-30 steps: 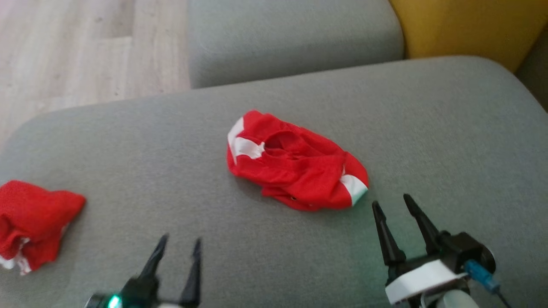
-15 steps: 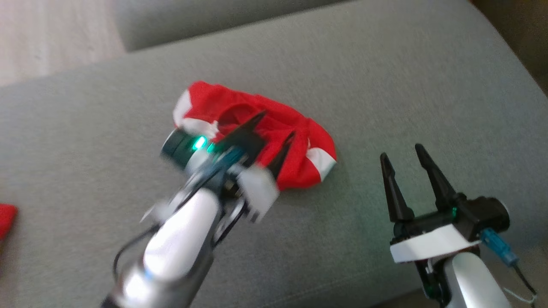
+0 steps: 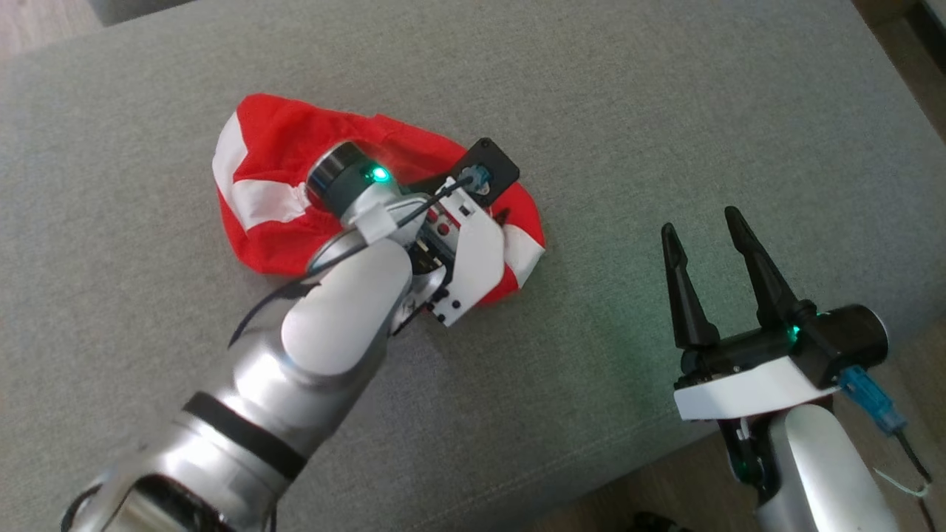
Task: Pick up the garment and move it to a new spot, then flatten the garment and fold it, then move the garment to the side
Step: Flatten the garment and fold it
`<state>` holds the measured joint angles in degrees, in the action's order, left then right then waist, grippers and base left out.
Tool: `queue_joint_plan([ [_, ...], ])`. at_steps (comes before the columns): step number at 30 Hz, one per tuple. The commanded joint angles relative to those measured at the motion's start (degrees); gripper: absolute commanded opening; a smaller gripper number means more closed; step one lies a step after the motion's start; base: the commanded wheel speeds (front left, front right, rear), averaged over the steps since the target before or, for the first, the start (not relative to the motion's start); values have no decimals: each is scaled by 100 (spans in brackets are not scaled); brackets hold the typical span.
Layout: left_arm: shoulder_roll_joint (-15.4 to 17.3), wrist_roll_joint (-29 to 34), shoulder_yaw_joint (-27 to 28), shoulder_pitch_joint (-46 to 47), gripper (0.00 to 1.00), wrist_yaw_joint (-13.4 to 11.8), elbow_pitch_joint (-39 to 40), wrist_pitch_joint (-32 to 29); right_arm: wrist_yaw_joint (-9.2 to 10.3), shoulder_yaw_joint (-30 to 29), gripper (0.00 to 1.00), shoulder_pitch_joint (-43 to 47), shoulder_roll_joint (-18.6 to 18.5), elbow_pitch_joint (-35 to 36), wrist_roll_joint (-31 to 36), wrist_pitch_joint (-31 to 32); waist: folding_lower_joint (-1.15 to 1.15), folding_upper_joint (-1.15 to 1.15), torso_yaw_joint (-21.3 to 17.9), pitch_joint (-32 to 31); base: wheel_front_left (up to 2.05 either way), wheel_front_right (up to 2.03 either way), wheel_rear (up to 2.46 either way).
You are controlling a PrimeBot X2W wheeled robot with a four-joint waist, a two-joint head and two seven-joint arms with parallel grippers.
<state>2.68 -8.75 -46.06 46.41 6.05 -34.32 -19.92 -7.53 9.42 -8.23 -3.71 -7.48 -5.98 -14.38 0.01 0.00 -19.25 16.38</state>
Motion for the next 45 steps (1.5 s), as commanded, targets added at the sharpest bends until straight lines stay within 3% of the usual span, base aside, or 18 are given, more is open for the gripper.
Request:
queue_joint_plan([
  [1,20,-1,66,391,100,-42,42,-60,4,95,100,-180,30,215,11,-62,-1,0,-19,38,0,0,0],
  [6,20,-34,-145,596,100,-26,-417,-273,4,38,100,-204,43,239,21,-62,-1,0,22,61,0,0,0],
  [7,20,-52,-191,621,57,-11,-480,-321,4,33,100,-203,45,245,26,-62,-1,0,38,55,0,0,0],
  [8,20,-78,-232,637,0,5,-532,-367,4,31,100,-199,46,247,32,-62,-1,0,55,41,0,0,0],
  [11,20,-245,-260,666,0,33,-510,-273,4,48,100,-191,52,240,42,-62,-1,0,82,-37,0,0,0],
  [15,20,-645,-31,705,0,-31,-308,311,4,107,100,-208,60,218,27,-62,-1,0,38,-200,0,0,0],
  [24,20,-2154,730,1380,0,-152,65,1248,4,192,100,-141,78,130,-7,-62,-1,0,-189,-677,0,0,0],
  [27,20,-2633,920,1825,0,-330,137,1553,4,184,100,-16,81,75,-23,-62,-1,0,-196,-940,0,0,0],
  [31,23,-2790,989,1912,0,-440,35,1856,4,133,100,66,82,107,3,-62,-1,0,-66,-1130,0,0,0],
  [39,152,-3146,1240,274,0,-622,2,2765,4,65,100,186,82,206,102,-62,-1,0,363,-1190,0,0,0],
  [42,222,-3277,1358,-801,0,-730,56,3254,4,32,100,247,58,227,132,-62,-1,0,551,-1165,0,0,0],
  [45,221,-3361,1504,-1790,0,-595,260,3460,4,-16,100,298,-8,242,151,-62,-1,0,766,-1140,0,0,0],
])
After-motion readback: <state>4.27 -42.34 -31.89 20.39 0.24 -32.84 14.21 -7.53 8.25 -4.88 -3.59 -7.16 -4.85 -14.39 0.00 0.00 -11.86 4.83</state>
